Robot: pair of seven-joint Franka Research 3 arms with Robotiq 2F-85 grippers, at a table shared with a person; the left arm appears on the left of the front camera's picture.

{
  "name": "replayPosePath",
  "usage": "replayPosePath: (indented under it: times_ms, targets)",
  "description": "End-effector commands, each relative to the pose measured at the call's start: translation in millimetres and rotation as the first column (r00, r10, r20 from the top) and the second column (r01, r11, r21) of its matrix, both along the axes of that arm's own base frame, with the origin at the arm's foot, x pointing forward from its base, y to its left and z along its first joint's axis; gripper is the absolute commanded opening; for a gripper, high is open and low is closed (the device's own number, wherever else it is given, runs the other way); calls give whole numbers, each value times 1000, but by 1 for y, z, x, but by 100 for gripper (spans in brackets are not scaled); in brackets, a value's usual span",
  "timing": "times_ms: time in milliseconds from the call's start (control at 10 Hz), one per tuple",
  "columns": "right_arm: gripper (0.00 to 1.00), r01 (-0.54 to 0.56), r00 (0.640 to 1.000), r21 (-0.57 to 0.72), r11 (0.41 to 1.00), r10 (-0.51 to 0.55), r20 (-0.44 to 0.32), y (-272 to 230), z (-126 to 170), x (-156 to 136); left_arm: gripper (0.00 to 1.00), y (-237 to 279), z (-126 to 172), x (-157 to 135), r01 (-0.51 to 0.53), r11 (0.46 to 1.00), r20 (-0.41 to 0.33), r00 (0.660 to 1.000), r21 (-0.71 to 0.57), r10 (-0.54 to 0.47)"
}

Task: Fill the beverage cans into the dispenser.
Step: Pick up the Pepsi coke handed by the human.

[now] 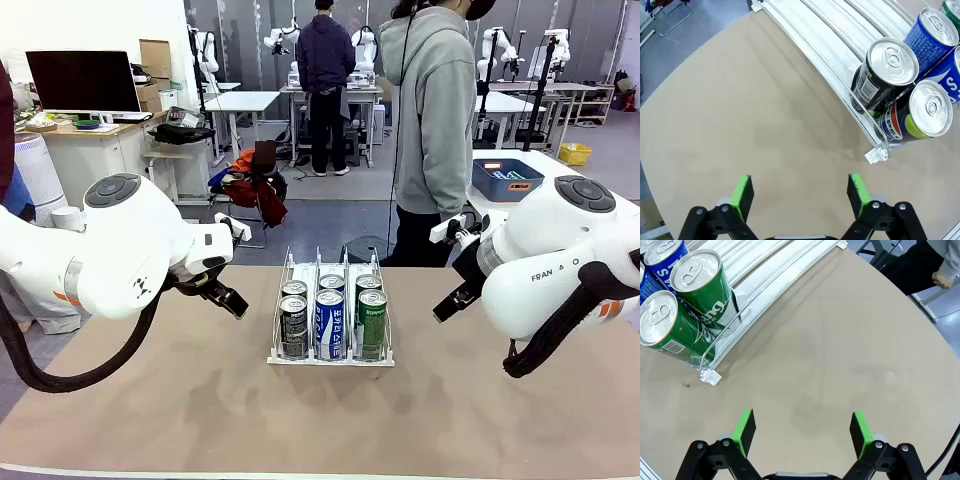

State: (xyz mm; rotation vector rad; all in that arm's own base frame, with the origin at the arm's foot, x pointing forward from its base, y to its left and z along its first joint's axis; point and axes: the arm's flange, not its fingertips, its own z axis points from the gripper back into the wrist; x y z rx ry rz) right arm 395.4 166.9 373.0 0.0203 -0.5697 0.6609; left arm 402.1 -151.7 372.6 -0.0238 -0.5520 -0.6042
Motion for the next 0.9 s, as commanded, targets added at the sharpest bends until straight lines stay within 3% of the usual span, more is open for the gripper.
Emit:
replayPosePath:
  times_ms: [0,800]
  targets:
    - [100,0,1000,0,1000,0,0,0,0,0,100,0,0,0,0,1000,0,1000,0,0]
    - [100,0,1000,0,1000,0,0,0,0,0,100,0,0,0,0,1000,0,1000,0,0]
